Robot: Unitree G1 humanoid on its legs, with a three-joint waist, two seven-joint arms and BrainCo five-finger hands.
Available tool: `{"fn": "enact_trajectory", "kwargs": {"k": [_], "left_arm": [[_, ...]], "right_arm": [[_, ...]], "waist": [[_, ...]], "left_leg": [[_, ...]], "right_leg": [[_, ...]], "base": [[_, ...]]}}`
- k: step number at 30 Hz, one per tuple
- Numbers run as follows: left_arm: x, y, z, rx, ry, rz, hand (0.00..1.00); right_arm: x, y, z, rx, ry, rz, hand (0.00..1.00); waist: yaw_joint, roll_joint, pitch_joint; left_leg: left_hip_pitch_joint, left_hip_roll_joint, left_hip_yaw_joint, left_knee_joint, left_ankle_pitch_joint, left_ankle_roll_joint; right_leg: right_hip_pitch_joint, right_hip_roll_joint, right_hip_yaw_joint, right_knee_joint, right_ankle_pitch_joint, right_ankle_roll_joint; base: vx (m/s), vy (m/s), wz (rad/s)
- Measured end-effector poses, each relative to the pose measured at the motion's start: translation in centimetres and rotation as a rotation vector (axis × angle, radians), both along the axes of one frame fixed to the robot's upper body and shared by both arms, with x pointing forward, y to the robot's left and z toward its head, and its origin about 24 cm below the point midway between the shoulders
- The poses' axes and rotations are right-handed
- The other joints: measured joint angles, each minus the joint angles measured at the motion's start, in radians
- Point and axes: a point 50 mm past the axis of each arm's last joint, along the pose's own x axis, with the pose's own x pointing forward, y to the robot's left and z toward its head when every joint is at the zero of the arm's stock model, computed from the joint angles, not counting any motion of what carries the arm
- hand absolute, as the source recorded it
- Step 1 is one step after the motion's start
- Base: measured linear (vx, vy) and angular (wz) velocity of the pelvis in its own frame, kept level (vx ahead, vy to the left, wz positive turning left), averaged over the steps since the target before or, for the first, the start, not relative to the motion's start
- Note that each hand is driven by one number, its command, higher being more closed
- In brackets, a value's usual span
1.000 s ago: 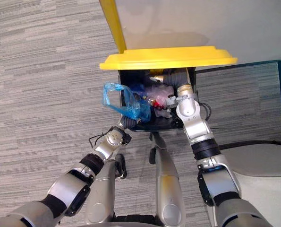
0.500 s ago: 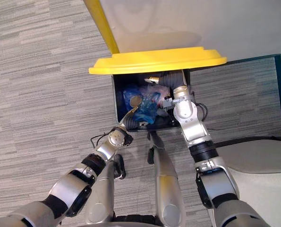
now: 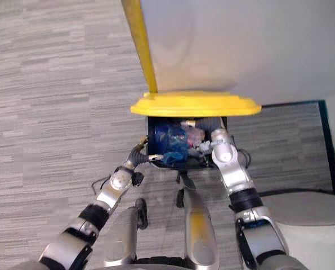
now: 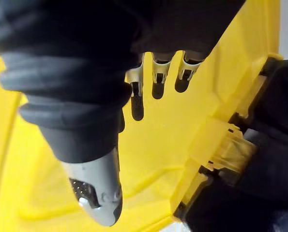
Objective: Gather rubbish on tea table into small bin, then transfer packed bag to large trash can.
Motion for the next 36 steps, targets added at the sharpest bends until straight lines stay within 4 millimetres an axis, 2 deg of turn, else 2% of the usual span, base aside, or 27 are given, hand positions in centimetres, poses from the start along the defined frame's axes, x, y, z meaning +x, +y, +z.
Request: {"fn": "enact_trajectory", "kwargs": {"k": [3, 6, 9, 10, 11, 15, 19, 21, 22, 23, 24, 25, 26, 27, 28, 29, 30, 32, 35, 36], "left_arm": [[-2.9, 1.9, -2.6, -0.033, 0.11, 0.077, 0.0], [-6.1, 4.3, -5.0, -0.068, 0.22, 0.195, 0.0], [-8.2, 6.3, -6.6, -0.073, 0.301, 0.293, 0.0], [-9.6, 7.4, -7.6, -0.08, 0.356, 0.357, 0.0], [-9.8, 7.5, -7.8, -0.082, 0.364, 0.366, 0.0], [-12.6, 8.7, -9.3, -0.083, 0.46, 0.445, 0.0], [-14.1, 9.1, -10.1, -0.081, 0.518, 0.479, 0.0], [-14.1, 9.1, -10.1, -0.082, 0.518, 0.48, 0.0], [-14.0, 9.0, -10.1, -0.083, 0.514, 0.479, 0.0], [-13.9, 8.8, -10.1, -0.096, 0.509, 0.483, 0.0], [-13.9, 8.6, -10.1, -0.106, 0.512, 0.493, 0.0], [-13.9, 8.5, -10.2, -0.108, 0.515, 0.491, 0.0], [-14.2, 8.4, -10.3, -0.109, 0.523, 0.491, 0.0], [-14.5, 8.5, -10.4, -0.107, 0.531, 0.495, 0.0], [-14.5, 8.5, -10.4, -0.107, 0.534, 0.494, 0.0], [-14.3, 8.0, -10.5, -0.121, 0.54, 0.492, 0.0], [-14.2, 6.8, -10.6, -0.155, 0.546, 0.484, 0.0], [-14.2, 5.7, -10.8, -0.185, 0.552, 0.479, 0.0], [-13.9, 5.8, -10.6, -0.182, 0.542, 0.478, 0.0], [-14.0, 5.9, -10.6, -0.179, 0.543, 0.479, 0.0]], "right_arm": [[-1.4, -0.2, -2.7, 0.034, 0.095, -0.019, 0.0], [-2.8, -0.1, -4.8, 0.063, 0.165, -0.029, 0.0], [-3.4, -0.1, -5.8, 0.088, 0.205, -0.042, 0.0], [-4.0, -0.4, -6.9, 0.097, 0.246, -0.059, 0.0], [-4.1, -0.5, -7.0, 0.099, 0.252, -0.063, 0.0], [-6.1, -1.2, -9.8, 0.122, 0.36, -0.114, 0.0], [-8.1, -1.7, -12.3, 0.135, 0.47, -0.158, 0.0], [-10.0, -2.0, -14.2, 0.146, 0.555, -0.193, 0.0], [-10.7, -2.1, -14.7, 0.15, 0.581, -0.205, 0.0], [-11.4, -2.2, -15.2, 0.168, 0.605, -0.228, 0.0], [-12.1, -2.0, -15.7, 0.188, 0.63, -0.246, 0.0], [-12.6, -2.1, -16.1, 0.198, 0.647, -0.26, 0.0], [-14.1, -2.0, -17.1, 0.223, 0.701, -0.29, 0.0], [-15.3, -1.6, -18.1, 0.245, 0.755, -0.304, 0.0], [-16.0, -1.5, -18.5, 0.255, 0.78, -0.312, 0.0], [-16.7, -1.8, -18.9, 0.255, 0.807, -0.332, 0.0], [-16.9, -2.5, -19.2, 0.249, 0.819, -0.357, 0.0], [-17.5, -3.1, -19.8, 0.238, 0.855, -0.39, 0.0], [-18.6, -3.9, -20.4, 0.238, 0.899, -0.435, 0.0], [-18.8, -4.0, -20.5, 0.238, 0.904, -0.444, 0.0]], "waist": [[0.016, 0.002, -0.032], [0.018, -0.001, -0.079], [0.019, -0.001, -0.095], [0.02, -0.001, -0.113], [0.02, -0.001, -0.115], [0.021, -0.014, -0.131], [0.02, -0.026, -0.139], [0.014, -0.038, -0.139], [0.014, -0.043, -0.14], [0.019, -0.035, -0.15], [0.013, -0.041, -0.152], [0.012, -0.049, -0.155], [0.017, -0.052, -0.166], [0.02, -0.077, -0.182], [0.018, -0.098, -0.19], [0.02, -0.09, -0.195], [0.025, -0.062, -0.208], [0.019, -0.031, -0.227], [0.014, -0.025, -0.229], [0.015, -0.025, -0.229]], "left_leg": [[0.049, -0.008, 0.0, -0.048, 0.018, 0.001], [0.092, -0.01, -0.001, -0.089, 0.035, -0.006], [0.139, -0.012, 0.003, -0.117, 0.043, -0.007], [0.158, -0.011, 0.006, -0.123, 0.044, -0.008], [0.161, -0.011, 0.007, -0.124, 0.044, -0.008], [0.213, -0.02, 0.036, -0.142, 0.043, -0.007], [0.236, -0.028, 0.061, -0.129, 0.04, -0.002], [0.233, -0.042, 0.061, -0.103, 0.037, 0.004], [0.23, -0.043, 0.061, -0.104, 0.044, 0.009], [0.21, -0.019, 0.073, -0.122, 0.066, 0.019], [0.192, -0.016, 0.069, -0.129, 0.084, 0.015], [0.191, -0.016, 0.065, -0.132, 0.088, 0.013], [0.183, -0.014, 0.063, -0.128, 0.091, 0.008], [0.169, -0.016, 0.057, -0.118, 0.091, 0.002], [0.164, -0.02, 0.053, -0.118, 0.097, -0.01], [0.168, -0.023, 0.055, -0.146, 0.117, -0.036], [0.162, -0.004, 0.073, -0.195, 0.149, -0.043], [0.164, 0.016, 0.086, -0.266, 0.195, -0.04], [0.171, 0.025, 0.099, -0.325, 0.244, -0.037], [0.172, 0.025, 0.099, -0.33, 0.249, -0.035]], "right_leg": [[0.04, -0.003, -0.002, -0.022, 0.0, 0.0], [0.075, -0.003, -0.007, -0.041, 0.0, 0.0], [0.11, -0.002, -0.006, -0.048, -0.001, 0.002], [0.125, 0.0, -0.004, -0.05, -0.004, 0.005], [0.128, 0.0, -0.004, -0.05, -0.004, 0.006], [0.152, 0.002, 0.024, -0.042, -0.012, 0.017], [0.152, -0.001, 0.052, -0.012, -0.017, 0.025], [0.138, -0.019, 0.054, 0.037, -0.032, 0.067], [0.138, -0.021, 0.054, 0.026, -0.026, 0.11], [0.105, -0.02, 0.045, 0.079, -0.046, 0.13], [0.035, -0.046, 0.052, 0.347, -0.138, 0.011], [0.03, -0.062, 0.053, 0.447, -0.175, -0.003], [0.053, -0.095, 0.06, 0.579, -0.25, 0.021], [0.086, -0.121, 0.081, 0.602, -0.333, 0.053], [0.102, -0.123, 0.079, 0.57, -0.364, 0.062], [0.127, -0.098, 0.07, 0.488, -0.377, 0.039], [0.141, -0.059, 0.072, 0.394, -0.354, 0.003], [0.151, -0.015, 0.076, 0.286, -0.296, -0.021], [0.17, 0.011, 0.077, 0.194, -0.239, -0.031], [0.175, 0.014, 0.076, 0.179, -0.233, -0.023]], "base": [[0.03, -0.01, 0.06], [0.01, -0.004, 0.04], [-0.01, -0.005, -0.02], [-0.03, -0.013, -0.04], [-0.04, -0.012, -0.08], [-0.07, -0.004, -0.18], [-0.11, -0.004, -0.22], [-0.12, 0.002, 0.0], [-0.15, -0.046, 0.0], [-0.15, -0.07, 0.05], [-0.14, -0.097, 0.11], [-0.1, -0.079, 0.18], [-0.05, -0.128, 0.15], [-0.03, -0.159, 0.18], [0.02, -0.215, 0.2], [0.02, -0.192, -0.06], [0.0, -0.166, -0.24], [-0.05, -0.067, -0.37], [-0.07, -0.031, -0.14], [-0.1, 0.014, 0.03]]}}
